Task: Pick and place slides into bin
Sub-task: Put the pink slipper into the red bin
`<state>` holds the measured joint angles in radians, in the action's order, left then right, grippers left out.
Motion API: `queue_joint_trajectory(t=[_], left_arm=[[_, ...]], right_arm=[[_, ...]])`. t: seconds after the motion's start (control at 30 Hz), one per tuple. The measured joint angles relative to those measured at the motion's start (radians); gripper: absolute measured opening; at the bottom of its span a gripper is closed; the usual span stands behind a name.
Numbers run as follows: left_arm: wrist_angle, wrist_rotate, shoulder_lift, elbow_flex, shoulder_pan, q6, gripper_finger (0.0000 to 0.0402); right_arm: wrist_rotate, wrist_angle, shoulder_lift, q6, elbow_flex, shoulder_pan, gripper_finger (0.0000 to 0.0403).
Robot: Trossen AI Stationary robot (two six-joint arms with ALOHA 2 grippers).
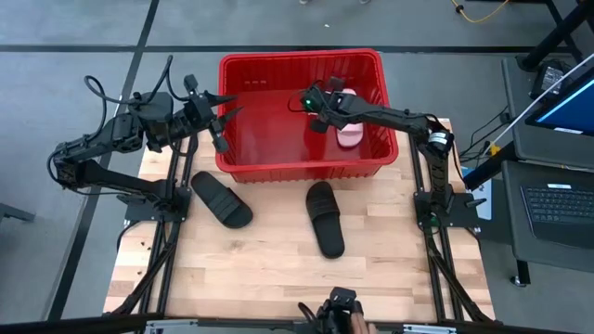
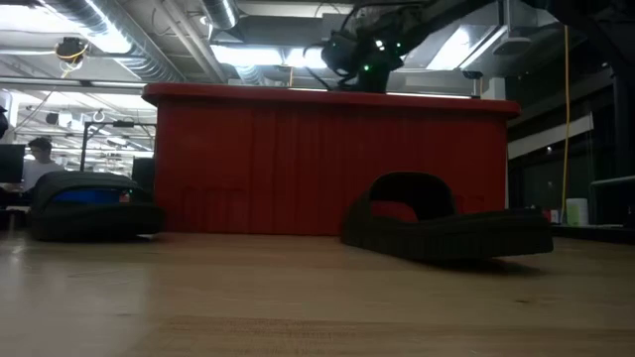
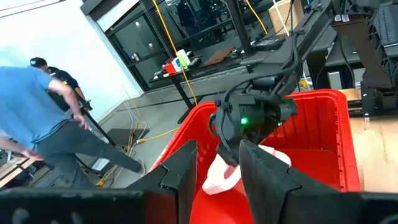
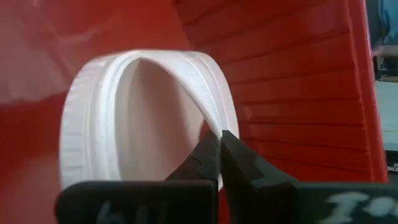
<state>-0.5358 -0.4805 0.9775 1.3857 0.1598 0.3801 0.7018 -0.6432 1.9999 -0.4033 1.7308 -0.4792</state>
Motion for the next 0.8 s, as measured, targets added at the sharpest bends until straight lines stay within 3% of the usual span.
queue_joint_trajectory(t=[0.5, 0.67, 0.8], left_arm=[[0.000, 0.000, 0.000, 0.000, 0.000, -0.002, 0.0115], [0.000, 0.000, 0.000, 0.000, 0.000, -0.027, 0.0115], [0.000, 0.001, 0.000, 0.000, 0.000, -0.028, 0.0115]], right_arm=[[0.000, 0.074, -0.002, -0.050, -0.099, -0.003, 0.0006], [-0.078, 0.074, -0.002, -0.050, -0.127, -0.004, 0.0006], [-0.080, 0.074, -0.002, -0.048, -0.152, -0.004, 0.0006]])
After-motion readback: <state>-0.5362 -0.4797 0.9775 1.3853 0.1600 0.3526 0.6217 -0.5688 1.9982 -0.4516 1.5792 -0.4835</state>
